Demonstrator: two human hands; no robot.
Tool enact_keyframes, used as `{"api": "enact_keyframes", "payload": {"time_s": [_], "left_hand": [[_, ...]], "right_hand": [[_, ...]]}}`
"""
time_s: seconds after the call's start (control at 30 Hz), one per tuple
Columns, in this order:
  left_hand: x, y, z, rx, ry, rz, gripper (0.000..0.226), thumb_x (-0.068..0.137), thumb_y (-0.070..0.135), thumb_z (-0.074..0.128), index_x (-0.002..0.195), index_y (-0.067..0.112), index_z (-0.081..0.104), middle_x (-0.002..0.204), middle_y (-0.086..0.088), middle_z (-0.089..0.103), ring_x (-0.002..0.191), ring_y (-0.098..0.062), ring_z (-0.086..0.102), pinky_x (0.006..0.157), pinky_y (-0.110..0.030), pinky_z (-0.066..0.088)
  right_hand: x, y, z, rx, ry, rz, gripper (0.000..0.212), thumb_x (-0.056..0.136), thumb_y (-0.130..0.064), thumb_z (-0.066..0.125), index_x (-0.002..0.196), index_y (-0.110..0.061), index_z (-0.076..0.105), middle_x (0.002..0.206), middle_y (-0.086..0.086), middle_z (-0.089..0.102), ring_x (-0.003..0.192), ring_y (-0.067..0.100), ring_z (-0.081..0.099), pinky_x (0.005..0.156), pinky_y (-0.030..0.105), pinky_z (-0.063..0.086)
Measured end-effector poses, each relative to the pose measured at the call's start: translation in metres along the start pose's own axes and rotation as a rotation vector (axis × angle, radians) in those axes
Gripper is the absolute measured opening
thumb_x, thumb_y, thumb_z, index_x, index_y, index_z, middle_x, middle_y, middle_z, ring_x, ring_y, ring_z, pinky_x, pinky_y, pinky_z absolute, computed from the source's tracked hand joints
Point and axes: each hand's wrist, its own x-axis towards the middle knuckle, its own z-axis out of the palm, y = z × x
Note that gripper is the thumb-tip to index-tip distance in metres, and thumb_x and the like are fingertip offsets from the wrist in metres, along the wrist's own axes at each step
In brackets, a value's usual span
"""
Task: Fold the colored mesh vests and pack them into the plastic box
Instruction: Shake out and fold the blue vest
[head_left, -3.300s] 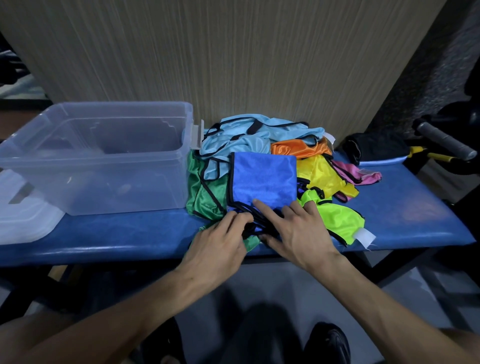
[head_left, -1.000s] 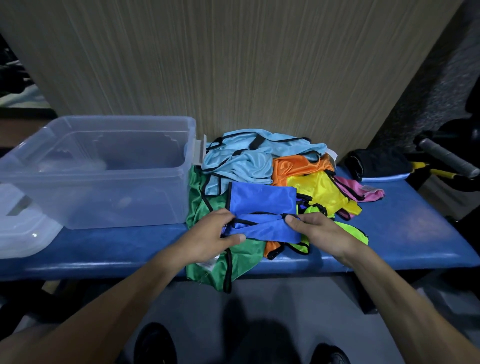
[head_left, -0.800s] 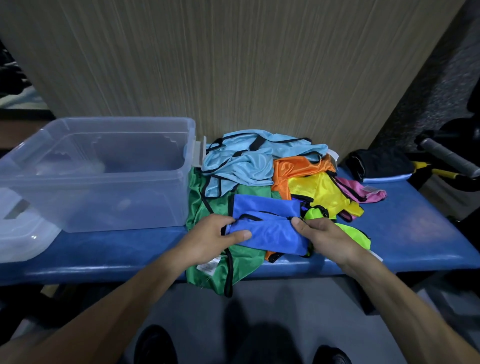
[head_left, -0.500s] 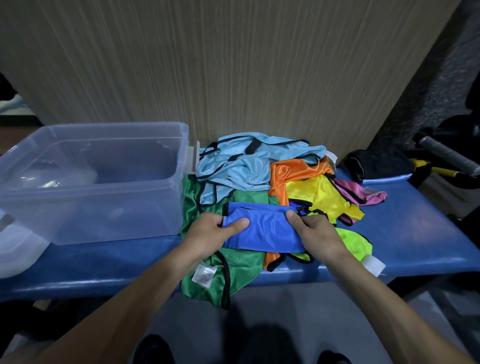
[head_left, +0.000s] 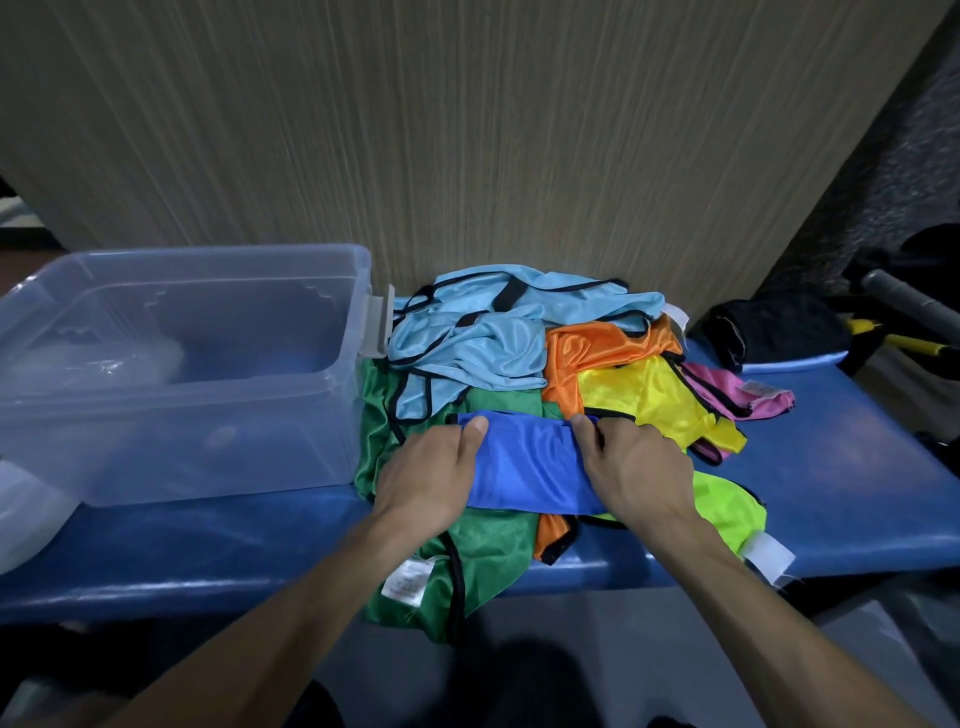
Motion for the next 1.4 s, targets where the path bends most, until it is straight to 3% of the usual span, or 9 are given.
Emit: {"api": "enact_keyframes", "payload": {"time_s": [0.2,0.33,0.43,0.73,0.83,0.93,1.03,1.27,1.4], "left_hand": [[0.004,-0.003,0.012,-0.043,0.159,-0.07,0.061,0.109,0.047,0.024,0.058,0.015,0.033,0.053,0.0,0.042,0.051,-0.019,0.043,0.05,-0.034,0.024],[0.005,-0.007,0.02,-0.071,0.215,-0.129,0.063,0.109,0.044,0.026,0.055,0.015,0.036,0.053,0.0,0.046,0.053,-0.021,0.048,0.055,-0.035,0.029],[0.004,-0.005,0.022,-0.069,0.233,-0.158,0.063,0.109,0.044,0.026,0.054,0.015,0.037,0.052,0.0,0.047,0.052,-0.019,0.048,0.054,-0.034,0.029],[0.008,-0.01,0.009,-0.022,0.079,-0.134,0.067,0.108,0.046,0.032,0.049,0.014,0.036,0.048,-0.001,0.043,0.049,-0.023,0.047,0.053,-0.034,0.03],[0.005,-0.009,0.0,0.16,0.083,-0.08,0.055,0.108,0.048,0.028,0.066,0.017,0.046,0.066,-0.003,0.057,0.064,-0.029,0.056,0.06,-0.036,0.036],[0.004,-0.01,-0.006,0.259,0.132,0.06,0.022,0.107,0.042,0.032,0.104,0.024,0.045,0.082,-0.001,0.064,0.075,-0.031,0.062,0.064,-0.04,0.046],[0.004,-0.011,-0.008,0.21,0.104,0.215,0.021,0.108,0.04,0.03,0.123,0.035,0.044,0.102,0.008,0.061,0.086,-0.024,0.062,0.07,-0.041,0.052],[0.013,-0.007,0.002,0.147,0.069,0.093,0.029,0.11,0.039,0.025,0.089,0.023,0.039,0.088,0.009,0.044,0.077,-0.019,0.047,0.067,-0.039,0.039],[0.026,-0.01,0.003,0.064,0.081,0.001,0.038,0.109,0.043,0.032,0.076,0.024,0.035,0.075,0.007,0.047,0.072,-0.023,0.05,0.064,-0.037,0.035]], "right_hand": [[0.002,-0.004,-0.001,0.083,0.0,0.03,0.061,0.103,-0.06,0.034,0.066,-0.014,0.045,0.068,0.005,0.056,0.067,0.035,0.056,0.059,0.036,0.038],[-0.002,-0.007,-0.002,0.297,0.067,0.009,0.038,0.102,-0.055,0.047,0.1,-0.018,0.052,0.074,0.0,0.059,0.073,0.032,0.059,0.059,0.037,0.037],[-0.012,-0.013,0.0,0.34,0.088,-0.001,0.032,0.104,-0.051,0.045,0.11,-0.021,0.052,0.074,0.001,0.063,0.076,0.032,0.063,0.061,0.039,0.043],[-0.015,-0.01,0.014,0.395,0.064,0.049,0.026,0.103,-0.048,0.049,0.102,-0.024,0.058,0.072,-0.004,0.064,0.073,0.027,0.064,0.064,0.04,0.05],[-0.013,-0.009,0.015,0.385,0.072,0.042,0.025,0.103,-0.047,0.05,0.099,-0.023,0.057,0.067,-0.004,0.061,0.067,0.025,0.061,0.057,0.036,0.042],[-0.011,-0.009,0.014,0.366,0.074,0.025,0.025,0.104,-0.045,0.05,0.096,-0.022,0.055,0.067,-0.004,0.06,0.064,0.024,0.059,0.055,0.035,0.036],[-0.011,-0.01,0.013,0.355,0.068,0.013,0.024,0.104,-0.045,0.048,0.096,-0.023,0.053,0.07,-0.002,0.061,0.067,0.027,0.06,0.056,0.035,0.038],[-0.005,-0.024,0.014,0.338,0.047,0.085,0.031,0.108,-0.041,0.039,0.093,-0.016,0.05,0.087,0.0,0.056,0.072,0.025,0.051,0.063,0.037,0.036],[-0.001,-0.031,0.017,0.309,0.043,0.111,0.035,0.109,-0.04,0.034,0.094,-0.012,0.05,0.094,0.001,0.049,0.076,0.025,0.047,0.065,0.037,0.035]]}}
